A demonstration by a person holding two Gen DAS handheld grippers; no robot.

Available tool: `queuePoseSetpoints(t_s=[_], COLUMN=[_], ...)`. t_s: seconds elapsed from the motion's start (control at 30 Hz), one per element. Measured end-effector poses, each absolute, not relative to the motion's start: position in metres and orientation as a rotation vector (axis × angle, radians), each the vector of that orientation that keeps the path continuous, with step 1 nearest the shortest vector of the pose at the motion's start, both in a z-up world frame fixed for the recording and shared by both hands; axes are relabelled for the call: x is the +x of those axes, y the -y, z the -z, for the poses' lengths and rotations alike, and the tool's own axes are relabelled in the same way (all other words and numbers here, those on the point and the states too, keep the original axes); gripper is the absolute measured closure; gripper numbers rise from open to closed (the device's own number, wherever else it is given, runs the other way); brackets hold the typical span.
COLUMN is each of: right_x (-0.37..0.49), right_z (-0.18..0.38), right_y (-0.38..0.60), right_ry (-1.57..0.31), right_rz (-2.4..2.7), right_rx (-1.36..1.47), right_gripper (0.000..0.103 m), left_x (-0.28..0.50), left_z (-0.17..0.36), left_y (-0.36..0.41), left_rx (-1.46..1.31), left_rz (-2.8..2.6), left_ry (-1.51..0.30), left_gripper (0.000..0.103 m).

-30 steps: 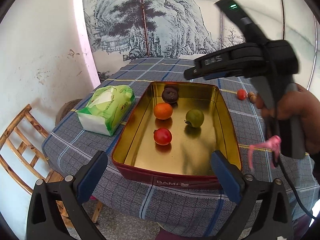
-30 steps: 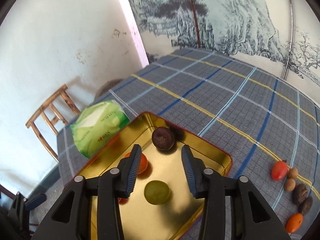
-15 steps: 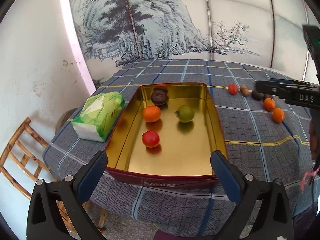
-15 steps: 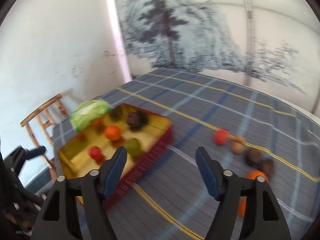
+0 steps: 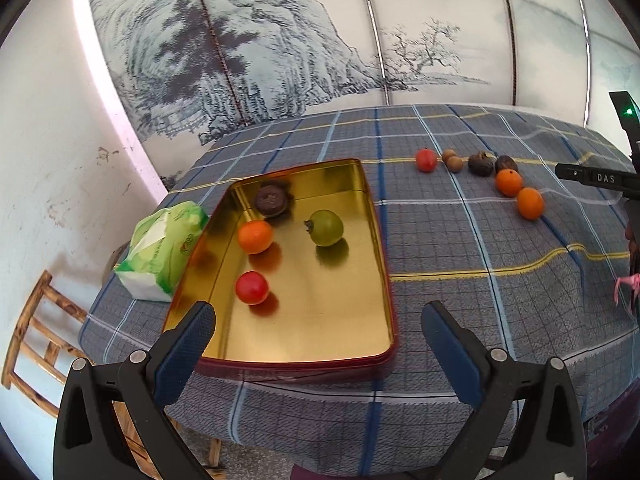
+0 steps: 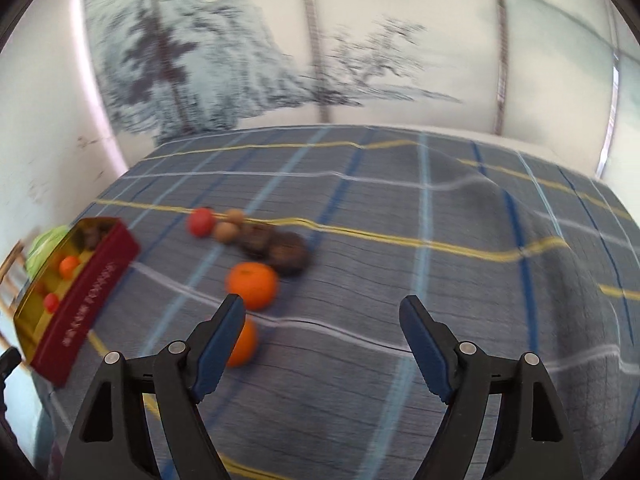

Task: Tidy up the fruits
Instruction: 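Move both tools back toward the remaining fruits on the cloth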

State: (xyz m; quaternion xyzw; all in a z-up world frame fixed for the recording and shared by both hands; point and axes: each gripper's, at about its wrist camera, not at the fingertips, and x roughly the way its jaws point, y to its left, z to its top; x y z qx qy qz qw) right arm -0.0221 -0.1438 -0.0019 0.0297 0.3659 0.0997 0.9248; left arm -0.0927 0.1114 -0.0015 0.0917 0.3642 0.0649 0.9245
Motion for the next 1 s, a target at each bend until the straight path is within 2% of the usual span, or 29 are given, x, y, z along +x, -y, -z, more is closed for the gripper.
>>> queuePoseSetpoints(t_s=[0.43,0.67,0.8,1.0], right_x=[-0.006,0.005,0.007,0.014], right_z=[0.028,0.036,0.038,0.043], right_y=[0.196,0.207,0.201,0.183], right_ry=[-0.819,-0.868,-0.884,-0.930], right_rz=[-0.092,-0.066,-0.059,0.004], right_rx=[0.179,0.232,0.196,0.067], right_gripper=[0.018,0.005,0.000,0.000], left_x=[-0.076,-0.069,-0.063,-0.055], left_z=[0.007,0.009,0.012,0.015], left_y=[-0.065,-0.040,-0.031,-0.021], left_rx=[0.322,0.399,0.417,0.435], left_rz=[-0.068,-0.040,-0.025,-0.008], left_ry=[-0.765,-0.754,-0.766,-0.778], left_gripper=[0.001,0.001,0.001,0.001])
